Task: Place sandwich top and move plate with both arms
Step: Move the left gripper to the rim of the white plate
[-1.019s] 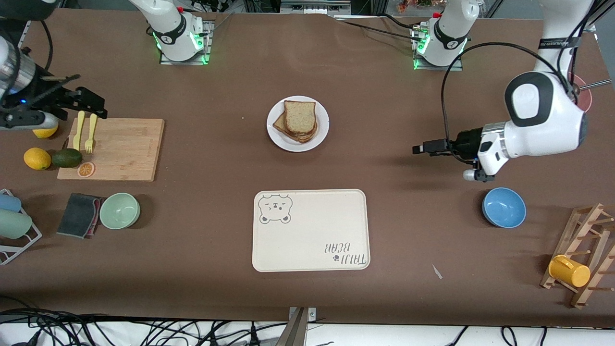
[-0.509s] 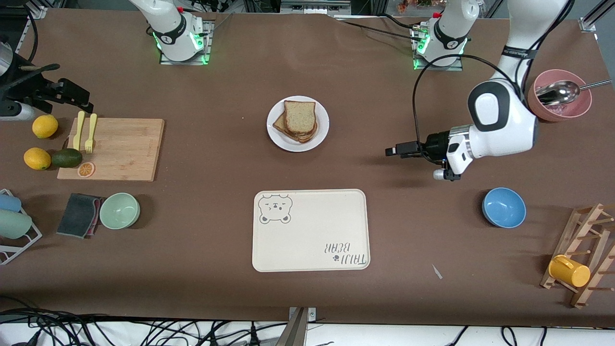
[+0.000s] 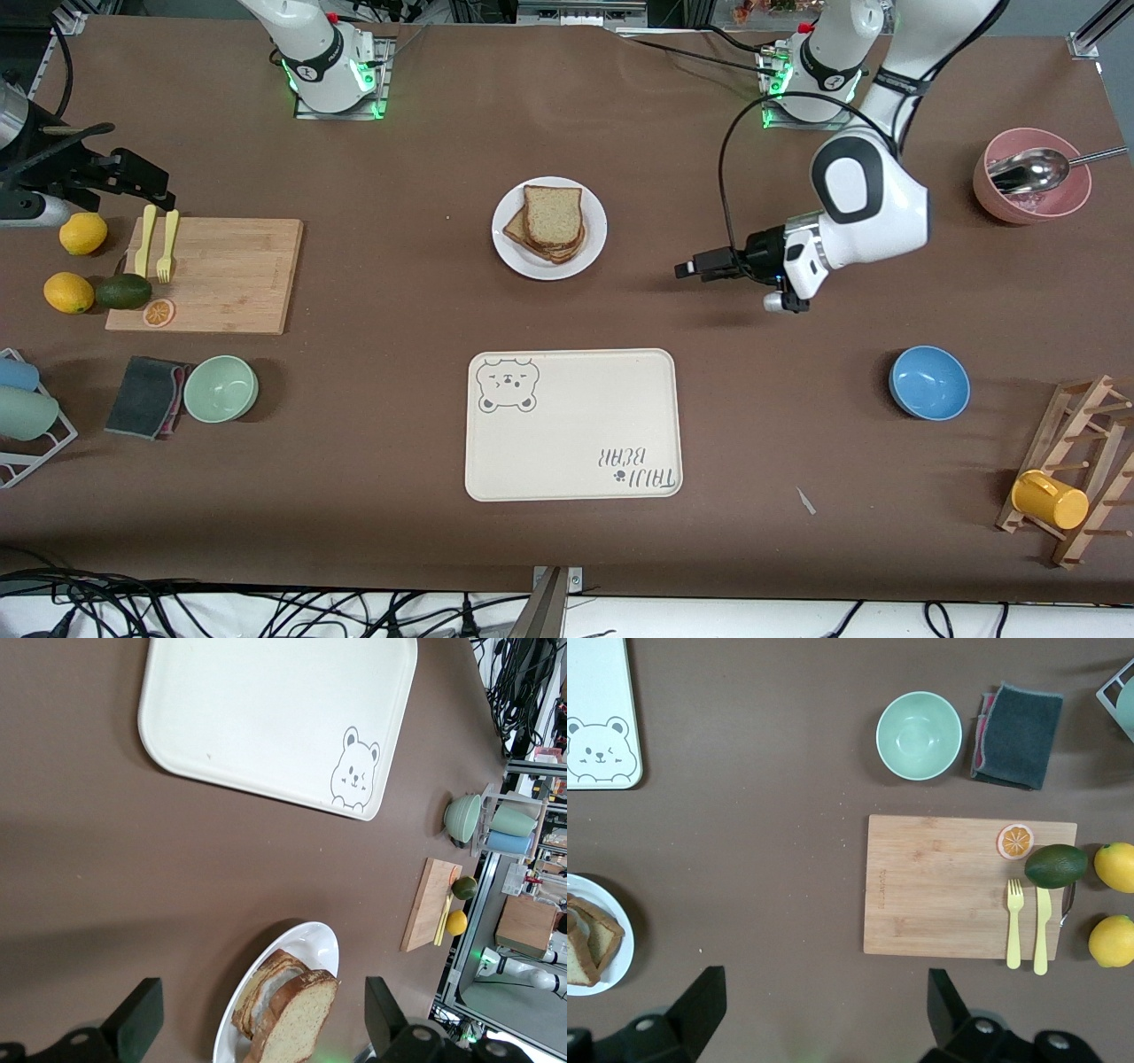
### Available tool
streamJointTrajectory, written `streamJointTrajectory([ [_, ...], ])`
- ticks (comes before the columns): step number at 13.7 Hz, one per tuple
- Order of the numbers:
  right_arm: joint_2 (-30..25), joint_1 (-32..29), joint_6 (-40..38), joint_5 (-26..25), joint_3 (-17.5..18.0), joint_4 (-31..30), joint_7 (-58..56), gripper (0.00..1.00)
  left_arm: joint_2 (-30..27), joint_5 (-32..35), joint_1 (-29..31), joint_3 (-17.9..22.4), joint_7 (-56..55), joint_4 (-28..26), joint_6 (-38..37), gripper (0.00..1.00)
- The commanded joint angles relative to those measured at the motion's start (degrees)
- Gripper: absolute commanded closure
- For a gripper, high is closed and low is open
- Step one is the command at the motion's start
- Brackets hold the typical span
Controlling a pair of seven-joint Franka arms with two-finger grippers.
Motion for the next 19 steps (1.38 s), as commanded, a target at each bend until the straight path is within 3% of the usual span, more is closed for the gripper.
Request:
streamJointTrajectory([
  [1,0.56,-0.37,-1.52,-0.35,0.54,1.68,-0.31,0.0,-1.99,-7.82,0.18,-3.8,5.66,-3.89,5.45,0.0],
  [8,0.56,-0.28,-1.52,-0.35,0.89,1.68,-0.13,0.0,3.8,-31.99,-0.52,-13.47,25.34,-5.12,16.71,0.0],
  [14,0.56,-0.28,-1.61,-0.35,1.07,1.68,-0.04,0.0,9.43,-58.62,-6.76,-13.57,50.84,-4.42,19.18,0.0],
  [19,0.55,-0.28,-1.61,-0.35,1.07,1.68,-0.13,0.0,11.54,-61.73,-9.49,-13.48,52.88,-3.81,19.18,0.01],
])
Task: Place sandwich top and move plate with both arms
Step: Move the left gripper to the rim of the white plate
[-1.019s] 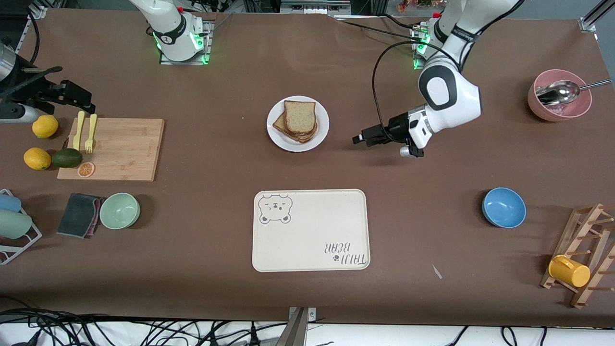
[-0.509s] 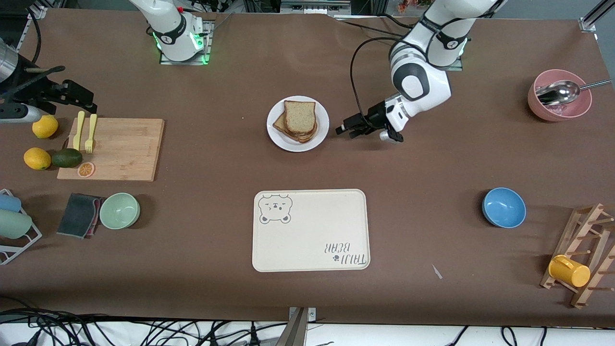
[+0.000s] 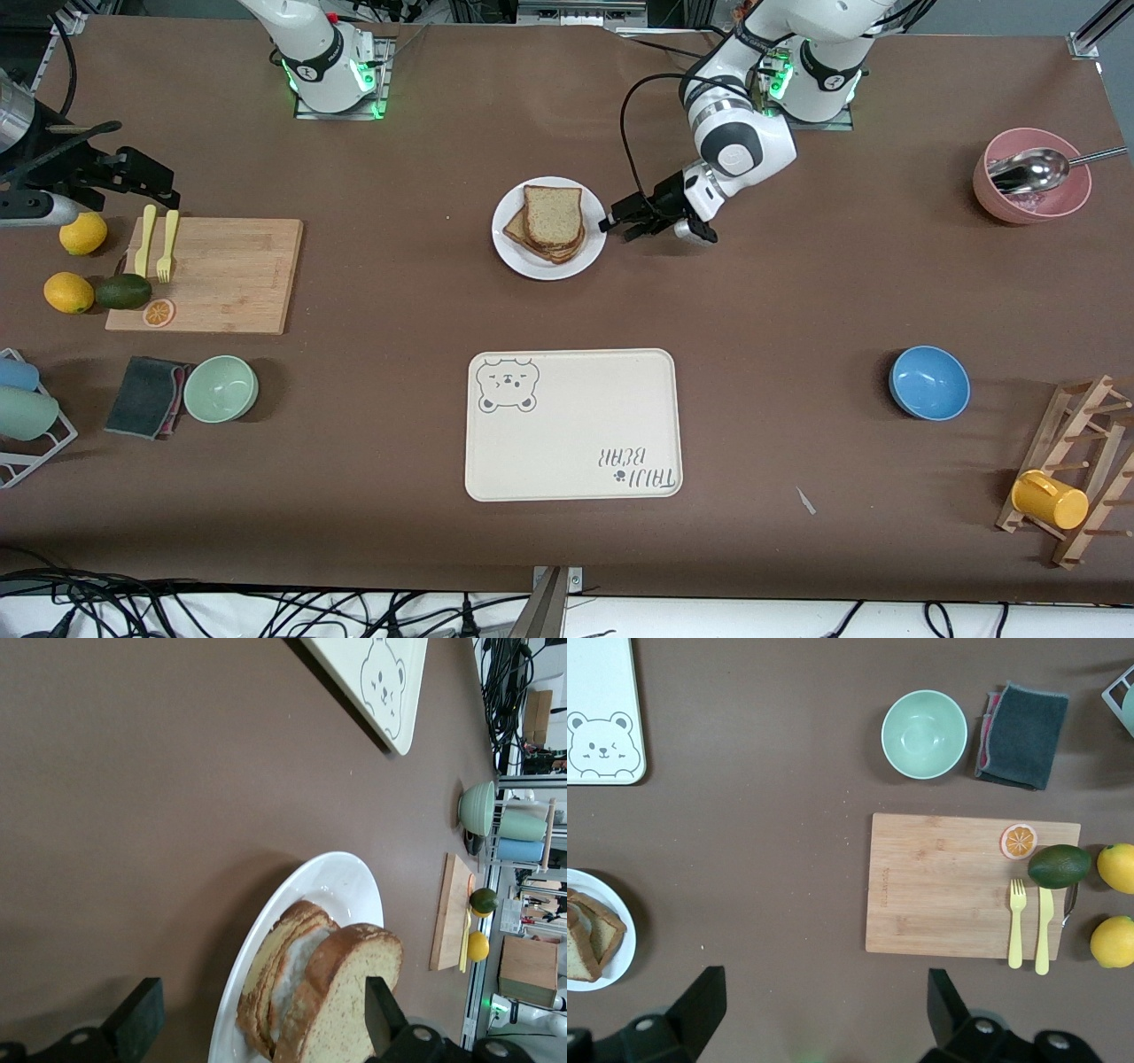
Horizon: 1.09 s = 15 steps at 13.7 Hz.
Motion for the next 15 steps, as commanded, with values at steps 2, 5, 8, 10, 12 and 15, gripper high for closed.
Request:
streamJointTrajectory([
  [2,0.55,-0.3,-1.36,-0.35,0.47,1.62,-0.13,0.0,2.76,-3.28,-1.81,0.09,2.57,2.59,1.13,0.03],
  [5,0.55,-0.3,-1.36,-0.35,0.47,1.62,-0.13,0.0,4.52,-4.43,-2.6,0.09,3.62,4.35,3.06,0.03],
  [8,0.55,-0.3,-1.27,-0.35,0.47,1.62,-0.13,0.0,6.45,-4.51,-2.69,0.09,4.23,5.76,3.15,0.18],
  [10,0.55,-0.3,-1.36,-0.35,0.47,1.62,-0.13,0.0,7.77,-4.52,-2.69,0.09,4.94,6.46,3.15,0.32],
  [12,0.55,-0.3,-1.36,-0.35,0.47,1.62,-0.13,0.0,7.95,-4.43,-2.52,0.18,5.03,6.55,3.15,0.4],
  [15,0.55,-0.3,-1.36,-0.35,0.47,1.62,-0.13,0.0,7.95,-4.43,-2.34,0.26,5.2,6.47,3.15,0.5],
])
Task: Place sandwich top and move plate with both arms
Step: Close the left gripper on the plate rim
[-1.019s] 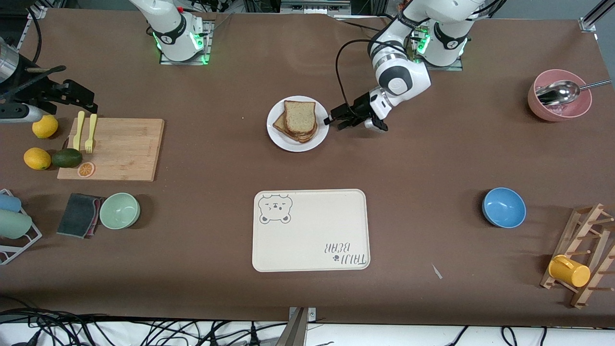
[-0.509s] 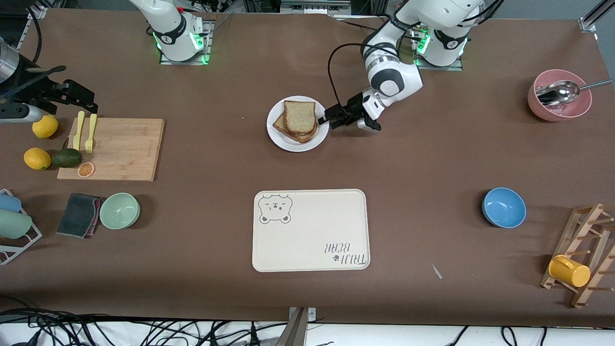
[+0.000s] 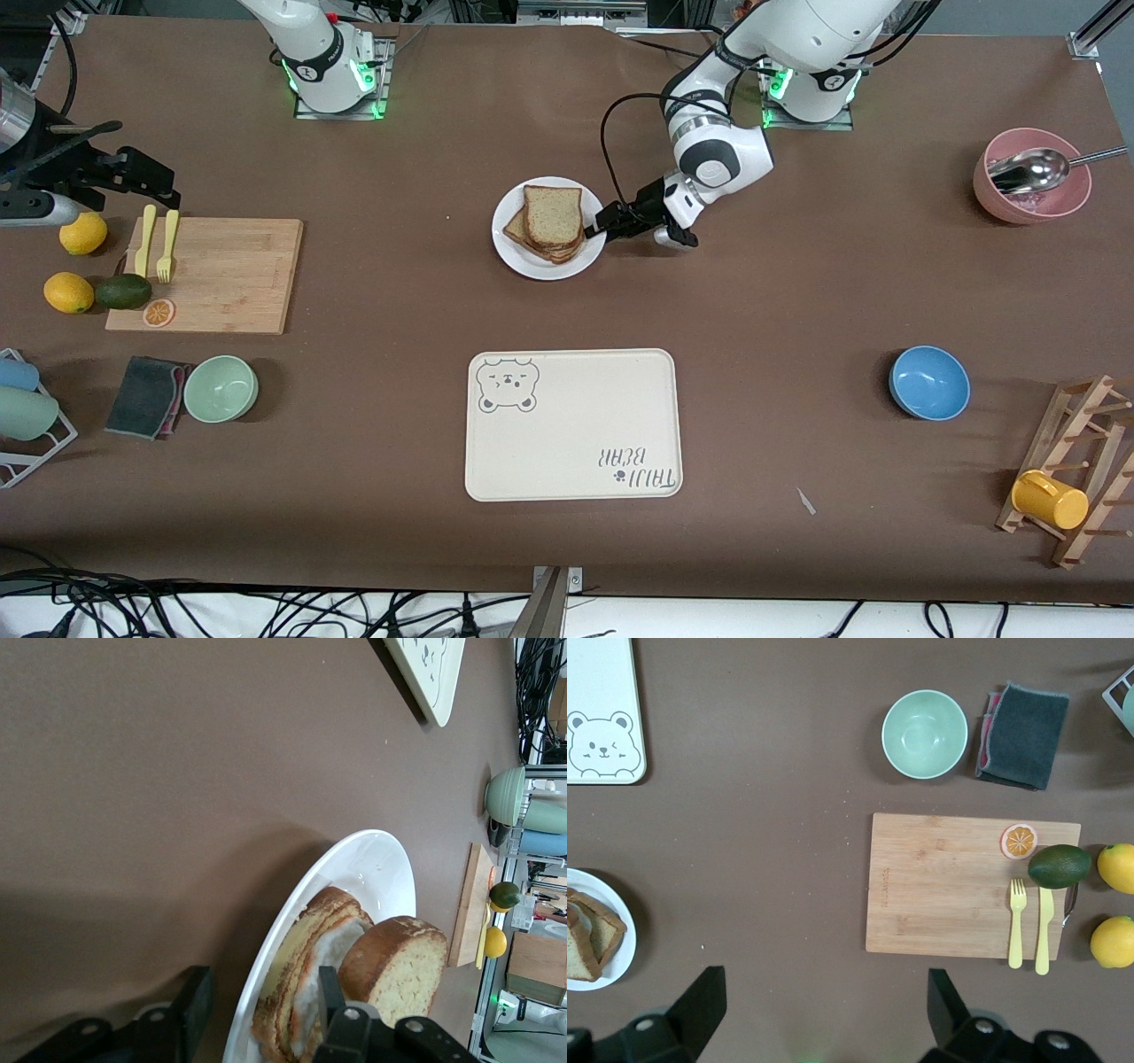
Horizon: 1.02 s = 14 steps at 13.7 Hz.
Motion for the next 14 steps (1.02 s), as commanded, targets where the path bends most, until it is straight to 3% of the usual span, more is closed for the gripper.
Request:
streamJointTrajectory([
  [1,0.55,-0.3,-1.25,-0.35,0.43,1.62,-0.05,0.0,0.65,-2.41,0.08,0.02,2.89,1.21,1.02,0.53],
  [6,0.55,-0.21,-1.33,-0.35,0.43,1.62,-0.04,0.0,0.74,-1.97,0.26,0.02,4.11,0.95,1.02,0.63],
  [10,0.55,-0.21,-1.24,-0.35,0.43,1.62,-0.13,0.0,1.27,-1.97,0.34,0.02,4.83,0.86,1.02,0.79],
  [14,0.55,-0.21,-1.25,-0.35,0.43,1.62,-0.04,0.0,1.27,-1.97,0.26,0.02,4.91,0.86,1.02,0.85],
])
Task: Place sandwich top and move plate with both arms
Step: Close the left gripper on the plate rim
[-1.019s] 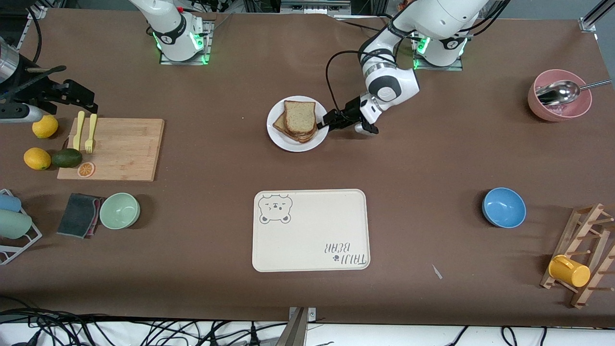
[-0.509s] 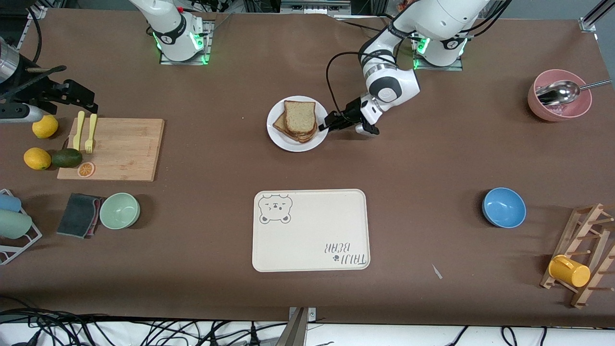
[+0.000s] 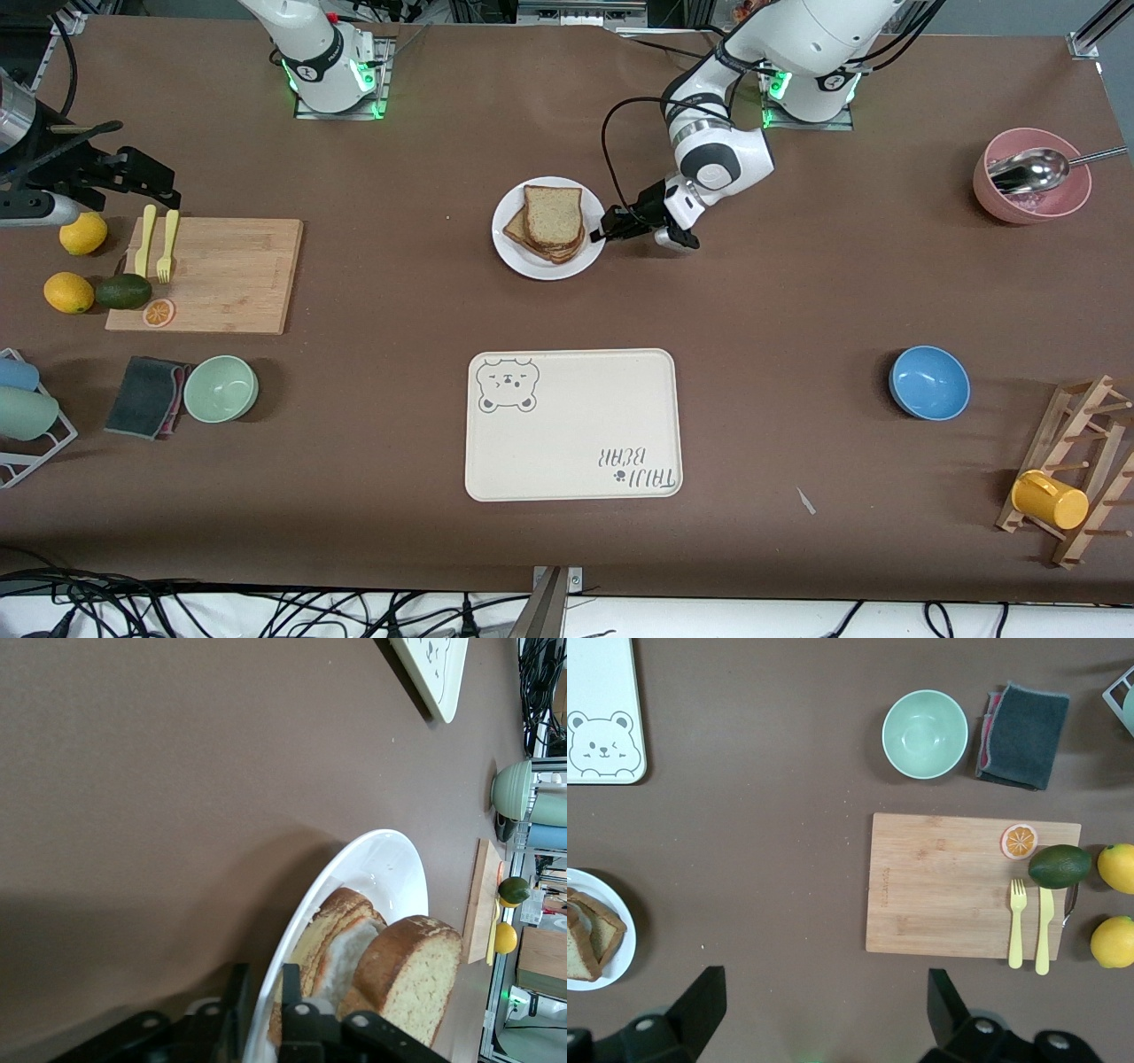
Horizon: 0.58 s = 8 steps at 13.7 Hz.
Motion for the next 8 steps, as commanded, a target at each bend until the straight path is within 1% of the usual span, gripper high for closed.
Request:
streamJointTrajectory([
  [1,0.55,-0.21,-1.33,-0.26,0.4,1.62,-0.13,0.0,0.61,-1.97,0.08,-0.15,2.6,0.74,0.77,0.89],
  [4,0.55,-0.21,-1.24,-0.26,0.4,1.62,-0.13,0.0,0.52,-1.97,0.16,-0.15,2.68,0.74,0.77,0.99],
  [8,0.55,-0.21,-1.24,-0.26,0.4,1.62,-0.05,0.0,-0.18,-1.97,0.25,-0.15,2.68,0.74,0.77,1.0],
])
